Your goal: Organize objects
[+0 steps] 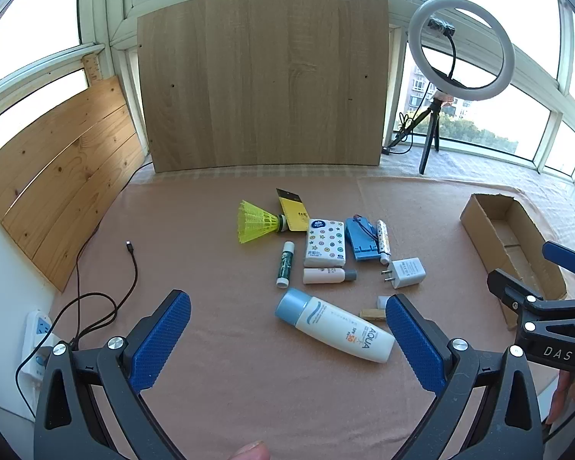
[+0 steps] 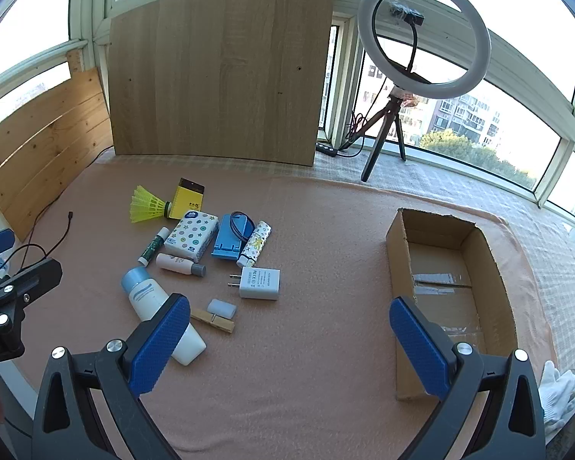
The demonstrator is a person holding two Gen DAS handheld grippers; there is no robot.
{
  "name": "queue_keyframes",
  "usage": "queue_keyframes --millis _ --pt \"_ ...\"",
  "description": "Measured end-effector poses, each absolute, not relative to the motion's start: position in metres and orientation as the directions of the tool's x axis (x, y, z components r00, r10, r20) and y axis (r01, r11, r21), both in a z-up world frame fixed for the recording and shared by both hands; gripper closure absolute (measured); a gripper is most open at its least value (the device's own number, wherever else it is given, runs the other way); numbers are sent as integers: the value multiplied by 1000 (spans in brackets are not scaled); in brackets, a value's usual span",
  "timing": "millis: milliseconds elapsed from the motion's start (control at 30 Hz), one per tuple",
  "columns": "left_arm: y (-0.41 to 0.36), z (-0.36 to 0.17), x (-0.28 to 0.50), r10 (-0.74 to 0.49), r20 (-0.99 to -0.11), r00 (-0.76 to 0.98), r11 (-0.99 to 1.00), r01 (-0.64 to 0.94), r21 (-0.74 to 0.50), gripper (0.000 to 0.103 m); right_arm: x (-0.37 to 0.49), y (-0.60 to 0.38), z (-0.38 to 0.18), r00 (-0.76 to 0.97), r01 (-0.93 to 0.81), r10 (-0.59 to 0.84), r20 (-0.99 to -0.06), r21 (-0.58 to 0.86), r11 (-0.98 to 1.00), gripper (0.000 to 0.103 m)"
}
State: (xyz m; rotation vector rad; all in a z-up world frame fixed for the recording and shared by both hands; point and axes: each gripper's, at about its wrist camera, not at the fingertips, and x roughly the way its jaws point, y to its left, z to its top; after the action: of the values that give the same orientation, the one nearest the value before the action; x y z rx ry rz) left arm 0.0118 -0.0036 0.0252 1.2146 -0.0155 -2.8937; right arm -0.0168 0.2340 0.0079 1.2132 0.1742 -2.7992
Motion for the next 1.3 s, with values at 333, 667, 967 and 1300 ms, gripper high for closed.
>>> queue_keyframes --millis 333,667,967,1300 --pt "-4 25 15 -7 -713 -702 -1000 -3 12 0 -17 235 9 -680 123 -33 -733 -70 -990 0" --pt "-3 25 16 -9 -712 -702 -1000 -3 15 0 -14 235 9 -679 126 -33 -733 -71 -990 0" --pt "-3 25 20 -10 -711 -703 -1000 -1 16 0 -12 234 10 -679 130 -34 -733 -74 -989 0" --pt "-3 25 21 -10 -711 -703 -1000 -2 16 0 -10 234 10 -680 132 -35 -732 -76 -988 0"
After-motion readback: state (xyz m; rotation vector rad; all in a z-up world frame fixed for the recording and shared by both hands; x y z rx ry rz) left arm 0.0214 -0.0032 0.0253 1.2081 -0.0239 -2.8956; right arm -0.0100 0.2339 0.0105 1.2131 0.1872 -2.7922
